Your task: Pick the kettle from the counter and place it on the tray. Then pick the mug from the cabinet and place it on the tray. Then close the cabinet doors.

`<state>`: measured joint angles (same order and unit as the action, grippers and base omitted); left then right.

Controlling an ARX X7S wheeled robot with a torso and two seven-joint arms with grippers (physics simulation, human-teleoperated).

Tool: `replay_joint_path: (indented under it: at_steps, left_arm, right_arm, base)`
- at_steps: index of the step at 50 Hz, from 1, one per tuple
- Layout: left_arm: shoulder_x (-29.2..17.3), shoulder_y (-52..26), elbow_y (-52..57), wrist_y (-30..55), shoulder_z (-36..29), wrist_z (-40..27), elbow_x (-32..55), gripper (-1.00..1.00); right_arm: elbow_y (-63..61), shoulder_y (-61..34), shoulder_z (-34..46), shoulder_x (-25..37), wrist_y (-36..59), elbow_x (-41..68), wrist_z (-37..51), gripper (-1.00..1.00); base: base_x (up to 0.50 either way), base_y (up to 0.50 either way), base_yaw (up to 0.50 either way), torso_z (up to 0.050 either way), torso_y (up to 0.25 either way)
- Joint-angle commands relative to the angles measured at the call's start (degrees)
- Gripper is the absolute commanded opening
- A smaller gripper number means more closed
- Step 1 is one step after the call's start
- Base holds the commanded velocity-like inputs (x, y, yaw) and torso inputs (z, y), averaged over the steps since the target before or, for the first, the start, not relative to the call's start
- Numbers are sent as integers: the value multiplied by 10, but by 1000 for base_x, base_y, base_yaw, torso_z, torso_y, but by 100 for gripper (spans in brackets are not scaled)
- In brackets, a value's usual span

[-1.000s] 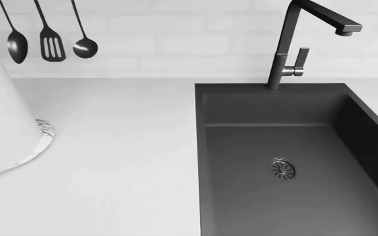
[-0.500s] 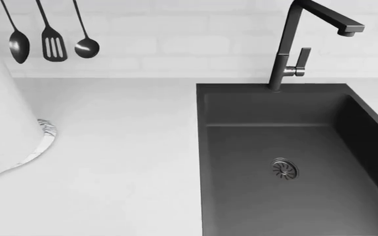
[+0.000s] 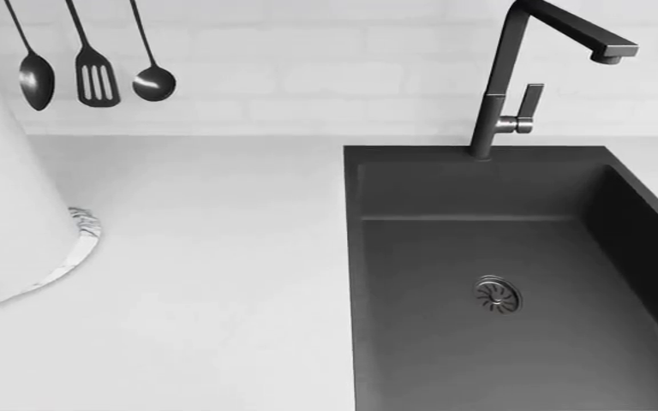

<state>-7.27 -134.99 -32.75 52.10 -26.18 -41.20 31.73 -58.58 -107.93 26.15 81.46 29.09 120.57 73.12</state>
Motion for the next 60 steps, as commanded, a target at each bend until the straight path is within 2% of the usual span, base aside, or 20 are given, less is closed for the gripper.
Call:
replay_joint_path:
  at_steps: [1, 32, 43, 52, 60]
  left_arm:
    - [68, 12, -17, -88, -89, 77, 775, 100]
    - [44, 83, -1, -63, -186, 82, 747, 100]
    - [52, 98, -43, -38, -243, 112, 715, 100]
    - [51, 110, -47, -38, -261, 117, 708, 100]
    - [49, 121, -53, -41, -276, 122, 700, 100]
  right_arm:
    - [-9, 26, -8, 24, -25, -13, -19, 100]
    - [-13, 100, -71, 25, -29, -18, -20, 100]
    - [-13, 177, -143, 26, -26, -23, -25, 100]
    - [-12, 260, -233, 8, -4, -20, -20, 100]
    - [-9, 277, -268, -6, 18, -9, -14, 100]
  base:
    - [0, 0, 0, 0, 0]
    - [0, 0, 0, 0, 0]
    - [0, 0, 0, 0, 0]
    - [0, 0, 0, 0, 0]
    - [0, 0, 0, 0, 0]
